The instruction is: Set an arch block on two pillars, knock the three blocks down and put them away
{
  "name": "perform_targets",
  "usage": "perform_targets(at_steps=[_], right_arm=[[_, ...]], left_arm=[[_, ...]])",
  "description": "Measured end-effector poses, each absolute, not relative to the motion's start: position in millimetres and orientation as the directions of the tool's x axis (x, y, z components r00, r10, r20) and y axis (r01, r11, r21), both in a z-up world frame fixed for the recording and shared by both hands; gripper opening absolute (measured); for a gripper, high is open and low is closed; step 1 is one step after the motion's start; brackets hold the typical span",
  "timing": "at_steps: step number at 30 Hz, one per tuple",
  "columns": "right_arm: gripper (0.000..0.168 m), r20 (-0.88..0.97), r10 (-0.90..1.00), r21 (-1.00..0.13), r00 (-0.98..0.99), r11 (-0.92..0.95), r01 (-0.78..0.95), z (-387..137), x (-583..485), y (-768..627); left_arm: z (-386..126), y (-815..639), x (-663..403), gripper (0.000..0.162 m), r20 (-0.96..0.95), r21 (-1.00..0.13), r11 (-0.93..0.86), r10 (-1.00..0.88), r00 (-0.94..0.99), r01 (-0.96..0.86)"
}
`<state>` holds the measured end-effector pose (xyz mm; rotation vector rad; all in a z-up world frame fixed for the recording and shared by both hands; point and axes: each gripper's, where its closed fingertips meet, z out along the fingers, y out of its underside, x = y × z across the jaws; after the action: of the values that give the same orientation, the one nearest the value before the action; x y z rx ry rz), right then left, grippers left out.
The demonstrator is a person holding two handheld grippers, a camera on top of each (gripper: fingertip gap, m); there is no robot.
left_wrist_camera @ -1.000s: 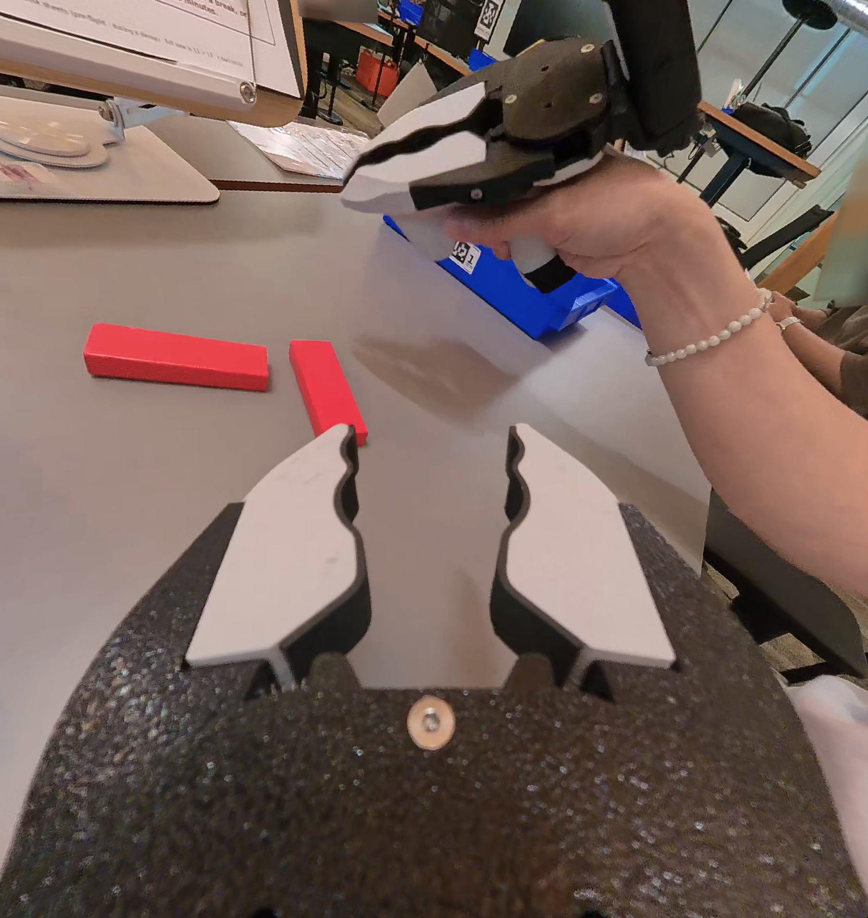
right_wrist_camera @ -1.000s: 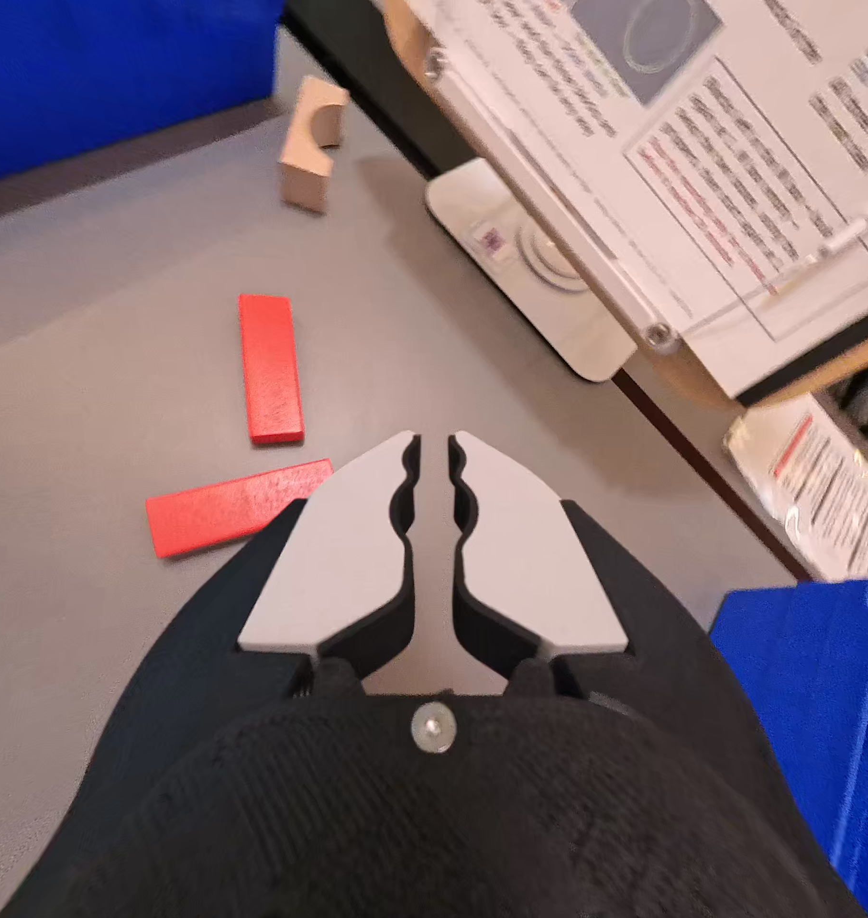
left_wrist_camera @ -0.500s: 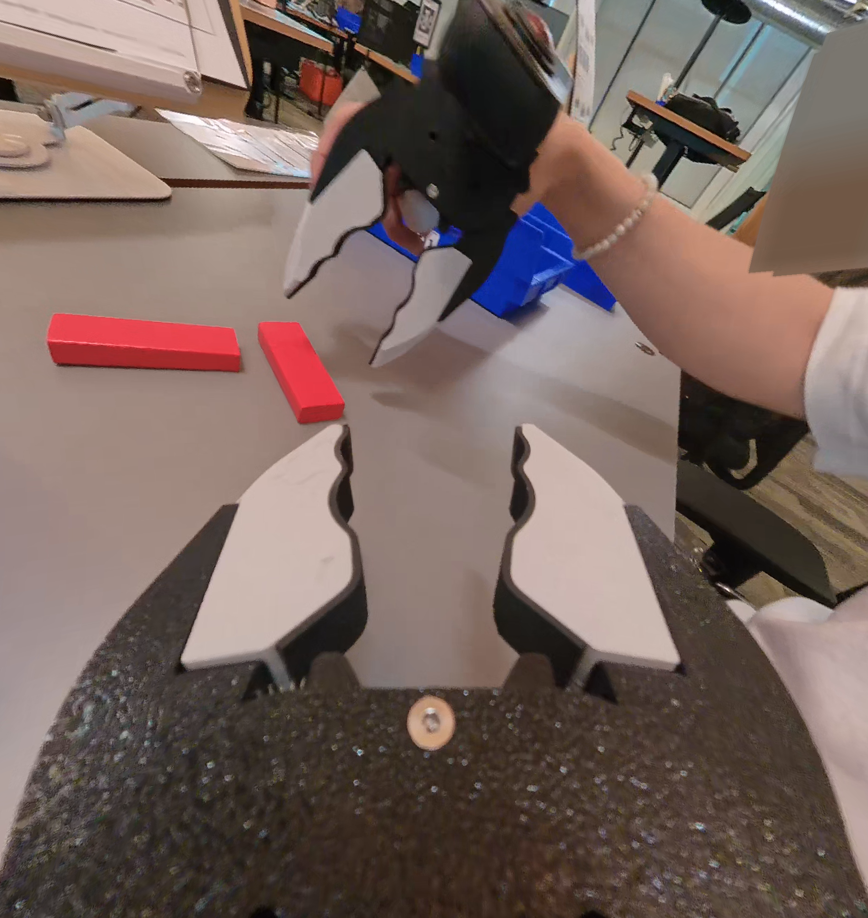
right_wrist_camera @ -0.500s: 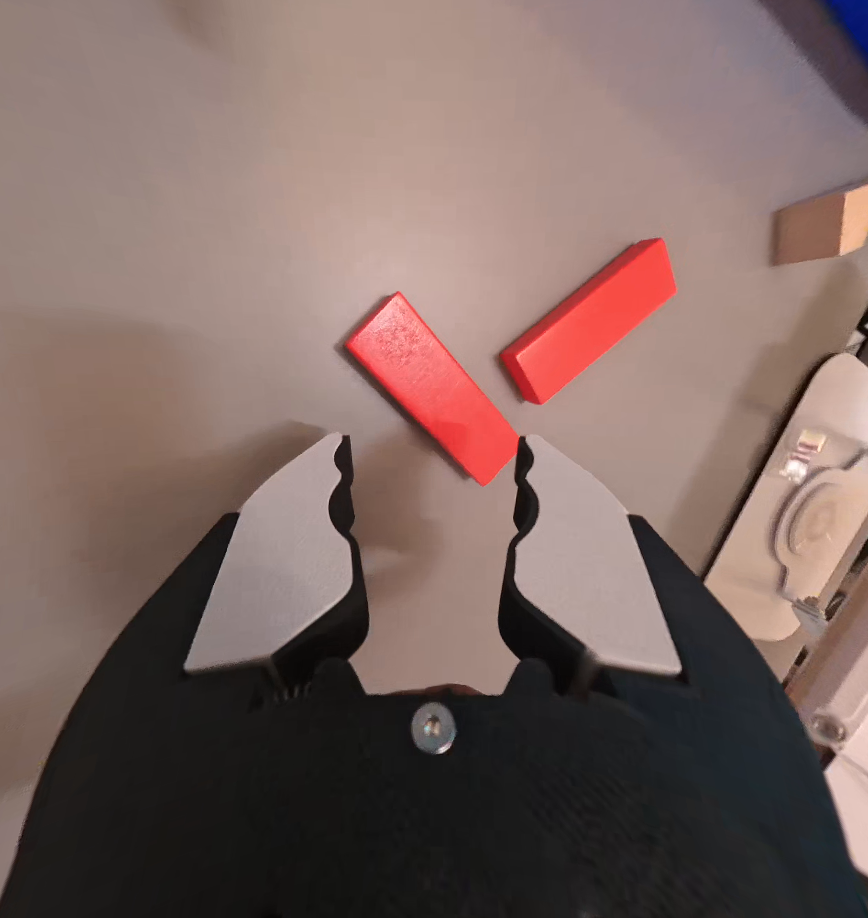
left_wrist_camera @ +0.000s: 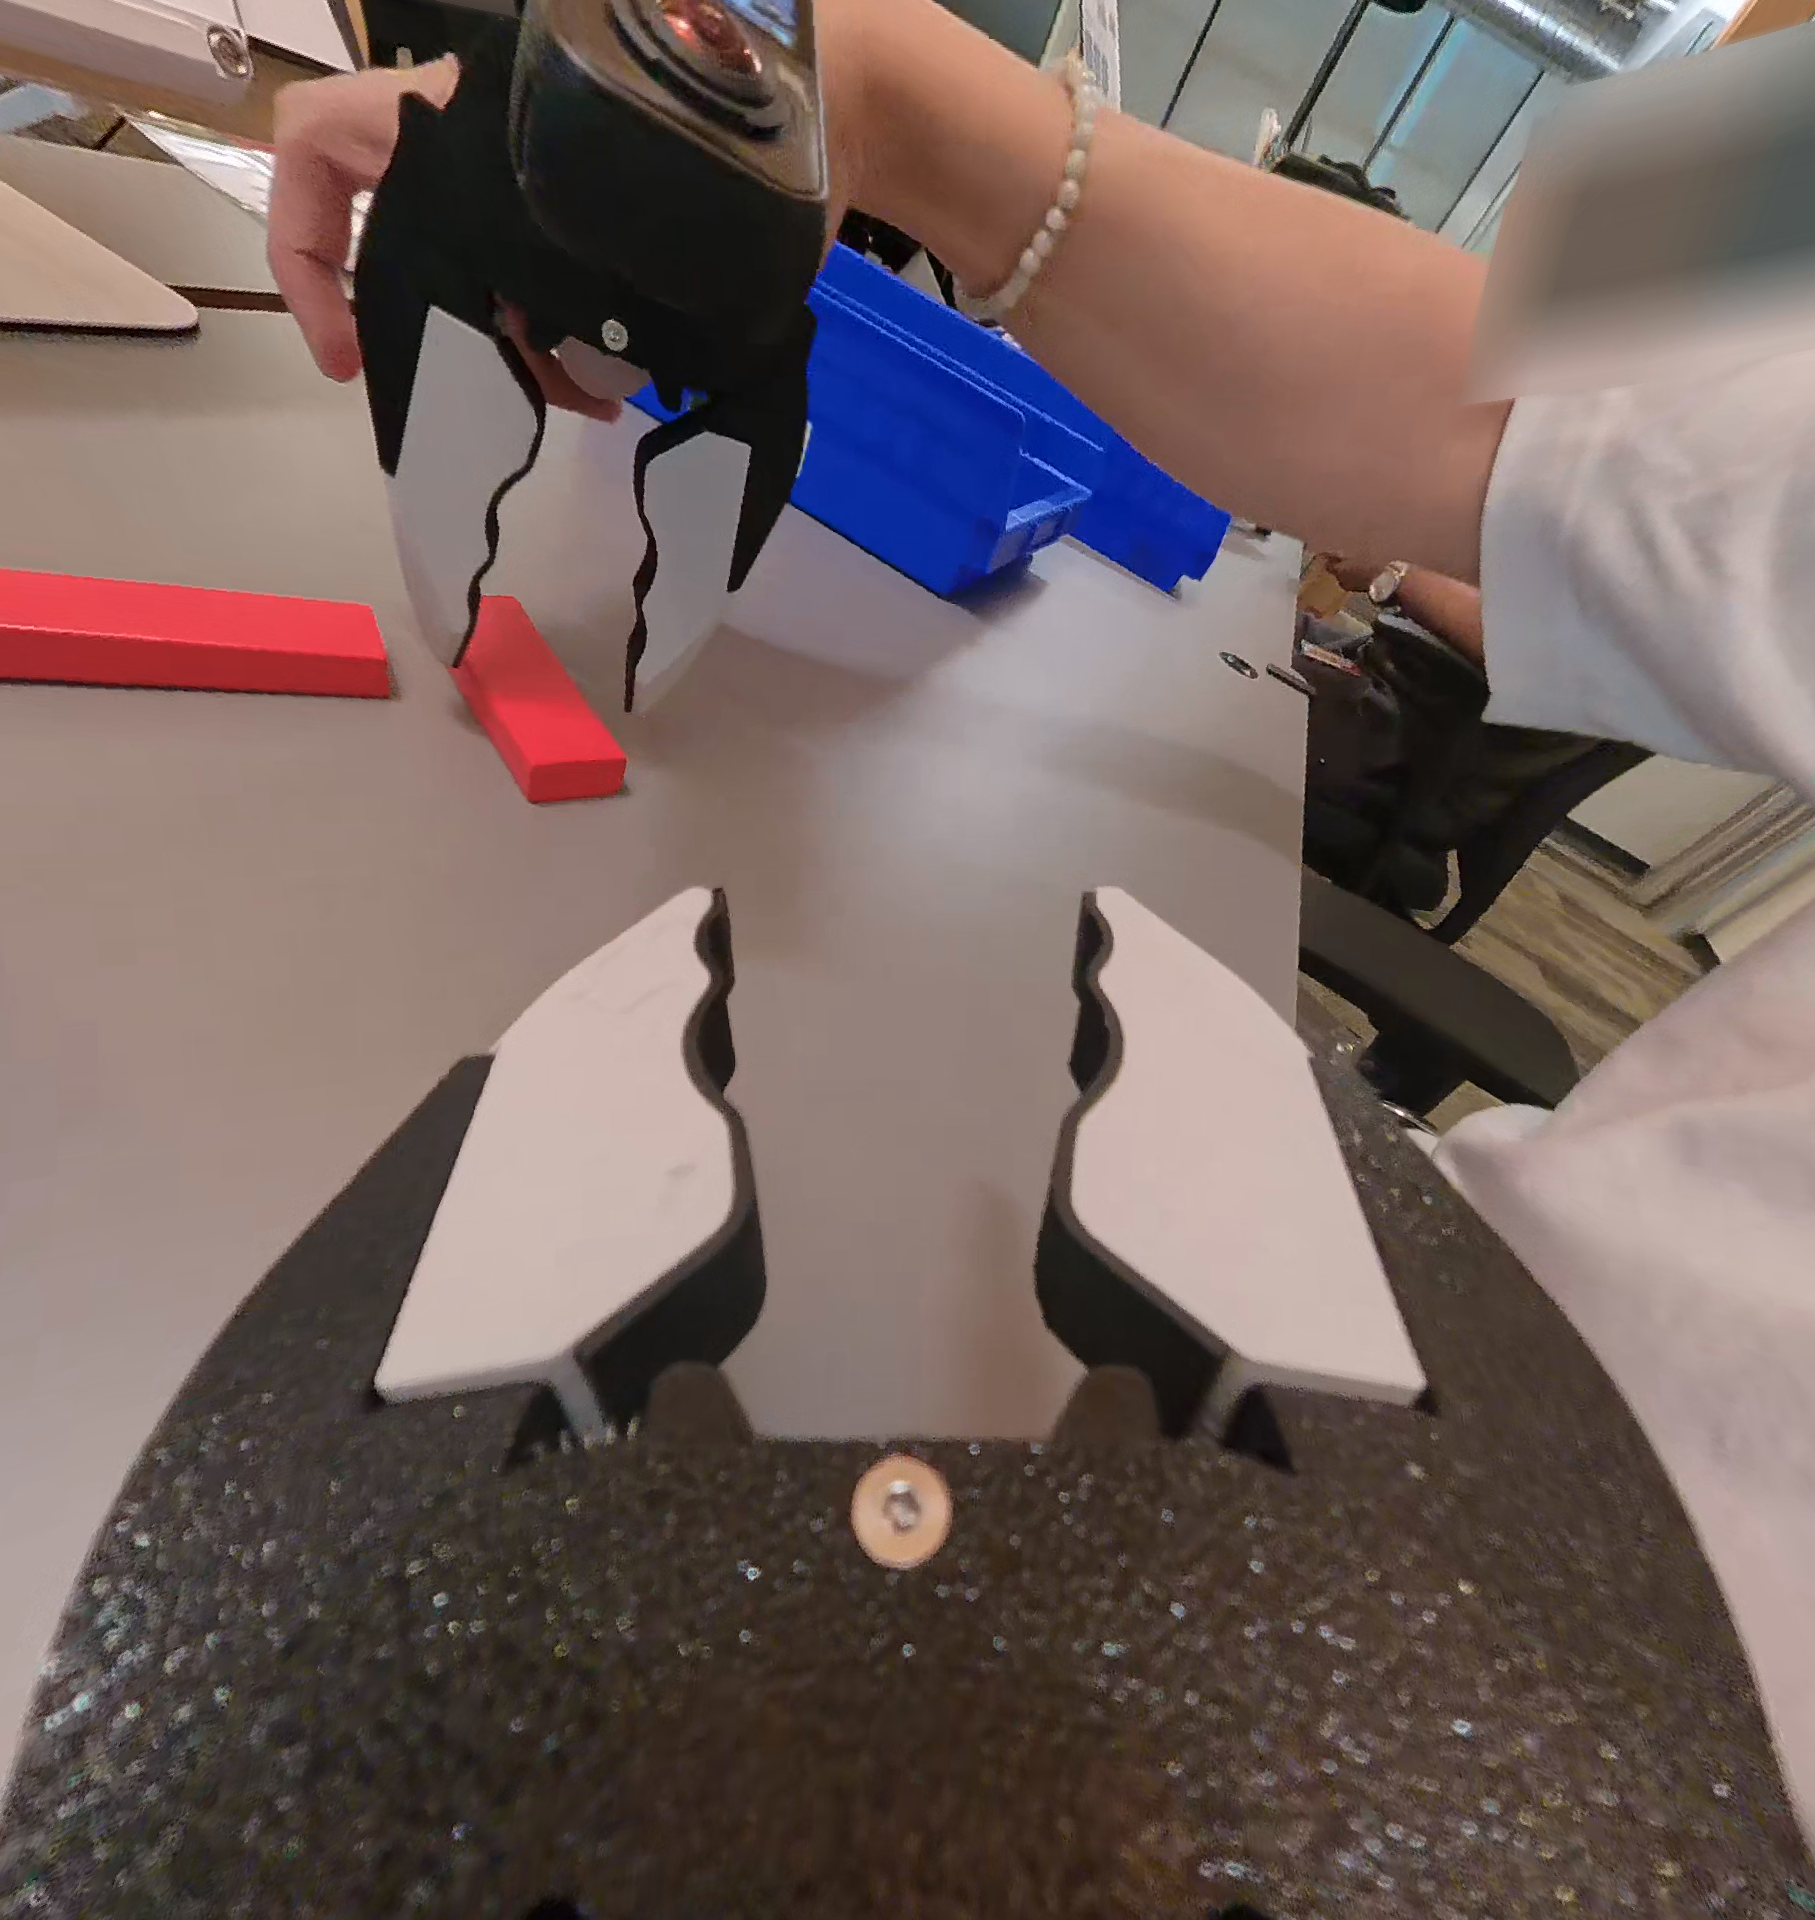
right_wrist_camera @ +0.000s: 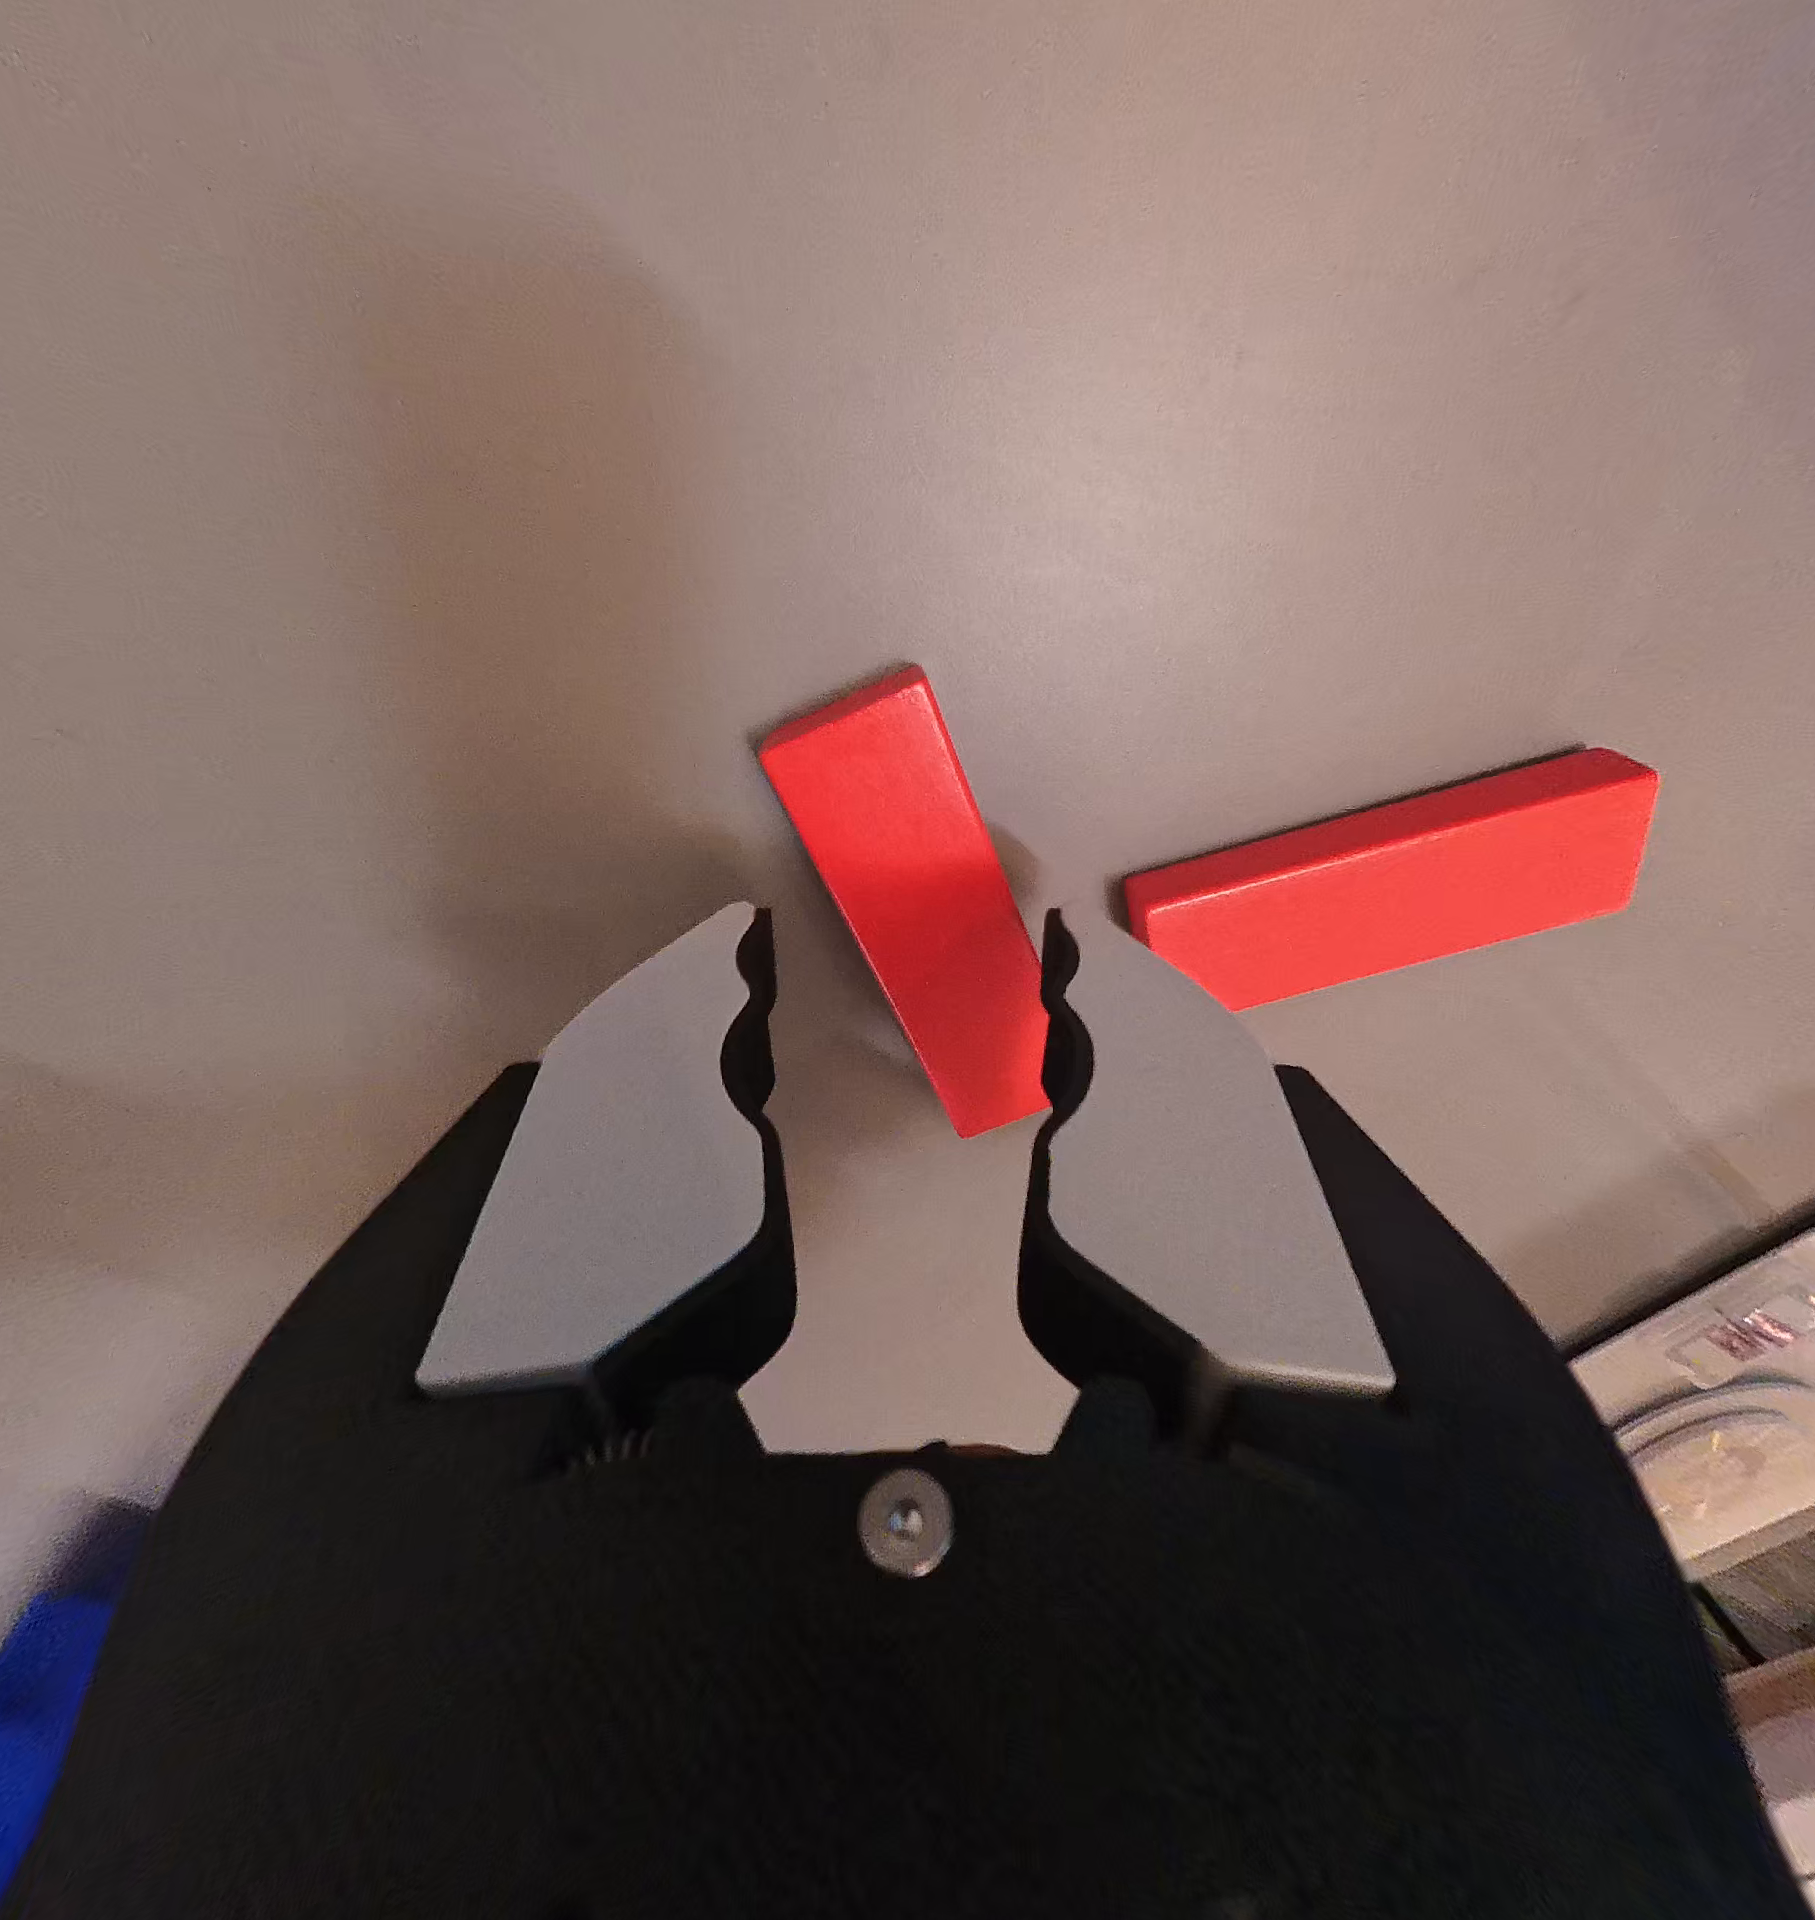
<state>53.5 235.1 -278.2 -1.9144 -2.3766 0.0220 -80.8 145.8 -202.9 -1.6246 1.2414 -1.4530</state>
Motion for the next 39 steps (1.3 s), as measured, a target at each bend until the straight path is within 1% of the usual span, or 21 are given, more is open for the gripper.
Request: perform_targets(at_steps=[3,8,10,11,14,17,20,23,26,29,30,32,34,35,37,39], right_arm=[[0.051,0.033,0.97,-0.058,-0.241,0.242,0.969,-282.0,57.0,233.3],[0.05,0.047,0.95,-0.045,-0.31,0.312,0.949,-289.5,57.6,236.3],[0.044,0.037,0.949,-0.053,-0.314,0.316,0.947,-290.8,56.8,236.1],[0.037,0.039,0.95,-0.058,-0.311,0.313,0.948,-290.6,55.9,236.8],[0.035,0.011,0.959,-0.088,-0.284,0.284,0.955,-290.5,54.8,231.9],[0.034,-0.014,0.977,-0.074,-0.211,0.209,0.975,-288.1,60.4,226.4],[0.034,-0.012,0.993,-0.085,-0.12,0.119,0.989,-270.0,73.8,220.1],[0.034,-0.001,0.999,-0.153,0.039,-0.039,0.987,-230.1,100.5,214.4],[0.034,0.057,0.962,-0.186,0.268,-0.254,0.949,-182.0,159.9,215.0],[0.034,0.134,0.816,-0.192,0.562,-0.535,0.823,-143.9,245.6,210.2],[0.034,0.171,0.725,-0.201,0.668,-0.638,0.744,-135.6,277.5,207.6],[0.035,0.243,0.476,-0.219,0.845,-0.822,0.526,-127.6,343.4,198.1],[0.035,0.274,0.229,-0.263,0.934,-0.916,0.302,-131.1,397.1,183.6],[0.035,0.259,0.105,-0.288,0.96,-0.94,0.181,-137.0,417.4,176.2],[0.035,0.226,-0.035,-0.305,0.974,-0.952,0.036,-155.0,445.7,162.7],[0.035,0.206,-0.132,-0.287,0.97,-0.956,-0.069,-177.0,466.5,151.2]], left_arm=[[-202.8,144.8,-81.7,0.064,0.378,-0.903,-0.355,-0.924,-0.057,-0.241],[-204.0,143.7,-79.4,0.065,0.378,-0.903,-0.351,-0.923,-0.07,-0.246],[-204.5,143.2,-77.9,0.065,0.379,-0.902,-0.35,-0.923,-0.075,-0.251],[-204.9,143.3,-77.3,0.066,0.377,-0.902,-0.348,-0.923,-0.074,-0.254],[-205.0,143.1,-77.0,0.066,0.373,-0.903,-0.344,-0.925,-0.075,-0.258],[-206.6,142.9,-78.1,0.066,0.377,-0.9,-0.347,-0.923,-0.072,-0.263],[-208.2,142.6,-78.0,0.066,0.386,-0.897,-0.356,-0.92,-0.071,-0.263],[-209.3,140.7,-75.5,0.066,0.395,-0.893,-0.363,-0.915,-0.08,-0.266],[-210.7,138.5,-72.9,0.066,0.391,-0.892,-0.353,-0.916,-0.09,-0.282],[-210.8,138.3,-70.0,0.066,0.38,-0.894,-0.339,-0.92,-0.096,-0.292],[-210.1,138.4,-69.0,0.066,0.38,-0.894,-0.339,-0.92,-0.098,-0.292],[-208.3,138.3,-66.5,0.066,0.382,-0.895,-0.339,-0.918,-0.104,-0.288],[-206.8,138.1,-63.5,0.066,0.385,-0.896,-0.342,-0.916,-0.112,-0.283],[-206.0,137.6,-61.7,0.066,0.387,-0.896,-0.342,-0.915,-0.119,-0.283],[-204.6,136.3,-57.4,0.066,0.389,-0.896,-0.341,-0.912,-0.131,-0.285],[-203.9,134.6,-53.8,0.066,0.388,-0.894,-0.336,-0.912,-0.137,-0.296]])
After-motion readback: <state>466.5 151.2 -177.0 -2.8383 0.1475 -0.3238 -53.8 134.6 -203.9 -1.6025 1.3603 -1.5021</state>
